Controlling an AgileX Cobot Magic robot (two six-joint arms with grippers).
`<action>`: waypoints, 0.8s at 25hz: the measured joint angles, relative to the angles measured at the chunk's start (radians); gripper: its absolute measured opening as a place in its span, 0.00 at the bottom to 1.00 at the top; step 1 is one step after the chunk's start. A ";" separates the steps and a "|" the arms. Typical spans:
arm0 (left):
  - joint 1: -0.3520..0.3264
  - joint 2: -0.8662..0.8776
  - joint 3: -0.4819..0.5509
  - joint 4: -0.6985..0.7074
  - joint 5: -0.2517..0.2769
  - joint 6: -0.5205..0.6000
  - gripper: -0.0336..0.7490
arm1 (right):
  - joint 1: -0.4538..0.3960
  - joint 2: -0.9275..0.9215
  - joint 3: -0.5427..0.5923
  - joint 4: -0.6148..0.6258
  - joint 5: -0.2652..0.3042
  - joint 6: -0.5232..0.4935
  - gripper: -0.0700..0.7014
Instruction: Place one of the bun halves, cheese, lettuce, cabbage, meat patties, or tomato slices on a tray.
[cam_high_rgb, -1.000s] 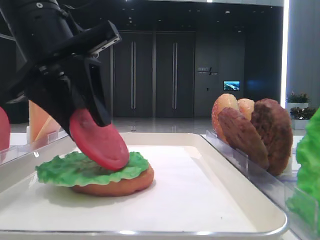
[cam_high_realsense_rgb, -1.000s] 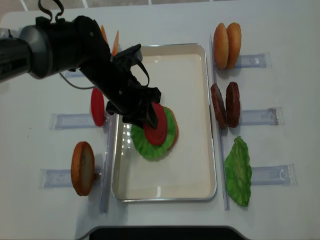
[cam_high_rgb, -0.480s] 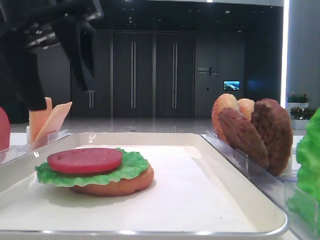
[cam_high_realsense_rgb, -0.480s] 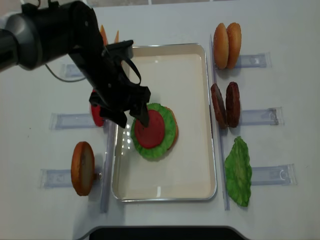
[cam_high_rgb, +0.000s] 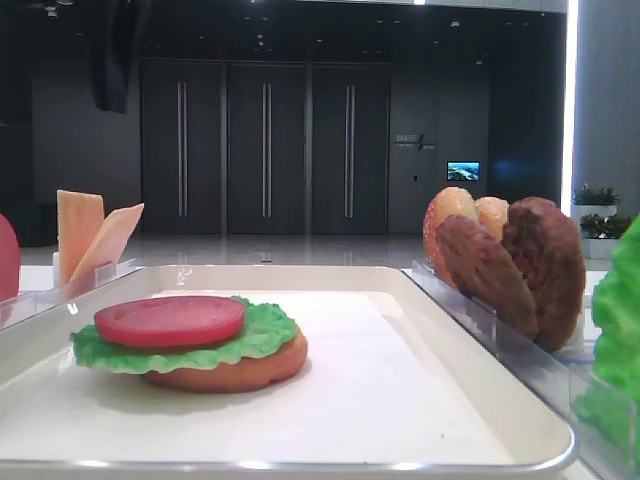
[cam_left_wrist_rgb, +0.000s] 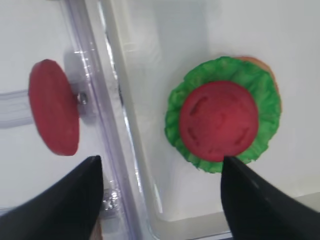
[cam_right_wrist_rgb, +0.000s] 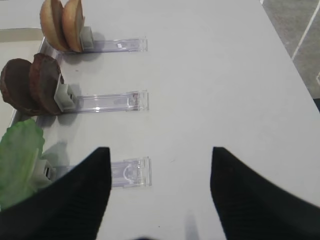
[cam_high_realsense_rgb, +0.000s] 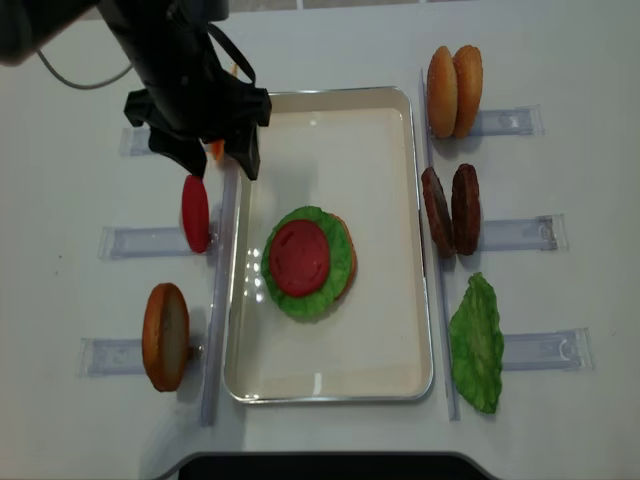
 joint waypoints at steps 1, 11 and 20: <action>0.000 0.000 0.000 0.031 0.007 -0.018 0.75 | 0.000 0.000 0.000 0.000 0.000 0.000 0.63; 0.211 -0.011 -0.038 0.080 0.015 0.044 0.73 | 0.000 0.000 0.000 0.000 0.000 0.000 0.63; 0.382 -0.029 -0.038 0.210 0.017 0.135 0.73 | 0.000 0.000 0.000 0.000 0.000 0.000 0.63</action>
